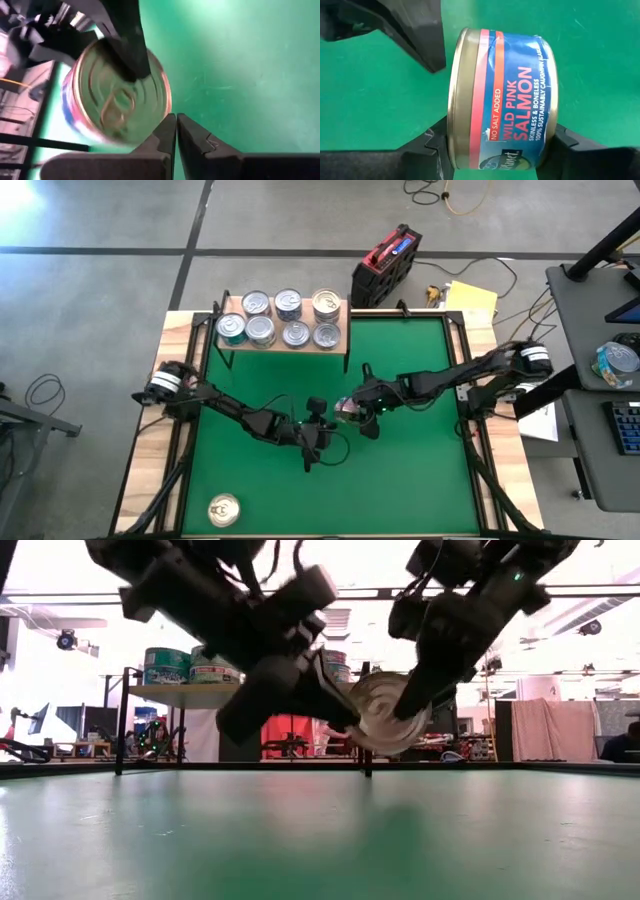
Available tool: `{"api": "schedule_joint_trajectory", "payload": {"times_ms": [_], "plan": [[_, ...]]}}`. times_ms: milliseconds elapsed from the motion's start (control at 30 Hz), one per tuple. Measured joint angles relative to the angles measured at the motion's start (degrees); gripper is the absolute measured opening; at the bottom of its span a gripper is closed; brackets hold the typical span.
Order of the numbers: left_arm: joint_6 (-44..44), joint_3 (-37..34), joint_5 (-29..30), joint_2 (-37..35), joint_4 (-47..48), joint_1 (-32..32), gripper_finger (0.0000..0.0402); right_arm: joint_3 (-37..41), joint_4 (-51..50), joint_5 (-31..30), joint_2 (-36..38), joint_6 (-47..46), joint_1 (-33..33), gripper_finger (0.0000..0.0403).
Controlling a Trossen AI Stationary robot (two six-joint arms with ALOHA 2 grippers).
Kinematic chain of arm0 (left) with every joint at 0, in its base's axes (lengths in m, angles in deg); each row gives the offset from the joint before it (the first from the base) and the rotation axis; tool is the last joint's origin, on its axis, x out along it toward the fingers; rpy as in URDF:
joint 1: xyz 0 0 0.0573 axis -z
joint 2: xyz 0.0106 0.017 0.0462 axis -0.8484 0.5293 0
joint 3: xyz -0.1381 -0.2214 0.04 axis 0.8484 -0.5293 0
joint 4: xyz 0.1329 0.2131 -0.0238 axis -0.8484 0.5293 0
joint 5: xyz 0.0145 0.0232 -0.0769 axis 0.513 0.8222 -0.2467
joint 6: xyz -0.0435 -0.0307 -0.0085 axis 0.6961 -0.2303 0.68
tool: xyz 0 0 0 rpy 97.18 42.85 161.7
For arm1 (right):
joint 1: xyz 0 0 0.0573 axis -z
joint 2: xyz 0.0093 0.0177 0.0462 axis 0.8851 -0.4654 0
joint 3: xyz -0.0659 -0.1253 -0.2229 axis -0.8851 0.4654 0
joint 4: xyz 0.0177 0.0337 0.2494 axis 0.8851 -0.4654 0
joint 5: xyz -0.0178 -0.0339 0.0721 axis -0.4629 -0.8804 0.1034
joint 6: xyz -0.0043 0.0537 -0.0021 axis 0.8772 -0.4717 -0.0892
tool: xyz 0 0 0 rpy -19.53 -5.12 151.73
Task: Stack canned seafood by type on shelf
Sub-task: Stack the center blue tuna can on top of the blue tuna can on the shelf
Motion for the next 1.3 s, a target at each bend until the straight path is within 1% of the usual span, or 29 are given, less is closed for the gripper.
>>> {"api": "schedule_joint_trajectory", "payload": {"times_ms": [167, 300, 400, 533, 633, 700, 800, 900, 967, 1133, 1300], "plan": [[-0.6, -0.4, 3.1, -2.8, 3.6, 1.7, 0.0, -0.4, -6.6, 2.4, 7.7, -8.4, 1.0, 0.0183], [-2.0, -2.7, 4.3, -6.5, 3.6, 2.5, 0.0, -0.9, -7.7, 2.6, 13.7, -10.0, 3.0, 0.0183], [-2.2, -5.8, 4.5, -11.0, 3.9, 2.5, 0.0, -2.4, -6.4, 3.1, 16.4, -13.4, 5.2, 0.0183], [-2.3, -10.3, 4.7, -19.2, 3.6, 2.5, 0.0, -5.6, -6.5, 4.3, 17.4, -16.4, 9.4, 0.0183], [-2.5, -13.6, 4.7, -25.9, 3.8, 2.5, 0.0, -9.1, -6.1, 9.7, 16.4, -16.6, 13.6, 0.0183], [-2.9, -15.5, 6.0, -30.2, 3.6, 2.5, 0.0, -11.7, -6.3, 13.3, 15.0, -17.4, 16.5, 0.0183], [-4.2, -18.2, 9.3, -35.8, 3.6, 2.5, 0.0, -15.9, -6.4, 18.9, 12.3, -18.2, 21.1, 0.0183], [-4.6, -20.6, 13.9, -40.7, 3.6, 2.5, 0.0, -20.8, -5.8, 24.8, 9.0, -20.0, 25.5, 0.0183], [-4.5, -22.2, 15.6, -43.4, 3.7, 2.4, 0.0, -24.1, -6.1, 27.9, 6.4, -21.3, 27.8, 0.0183], [-4.2, -24.4, 15.6, -47.2, 3.7, 2.4, 0.0, -31.9, -6.1, 35.3, -0.5, -23.2, 33.5, 0.0183], [-4.0, -24.6, 15.6, -47.7, 3.7, 2.5, 0.0, -37.9, -5.9, 40.5, -6.2, -24.8, 38.1, 0.0183]]}}
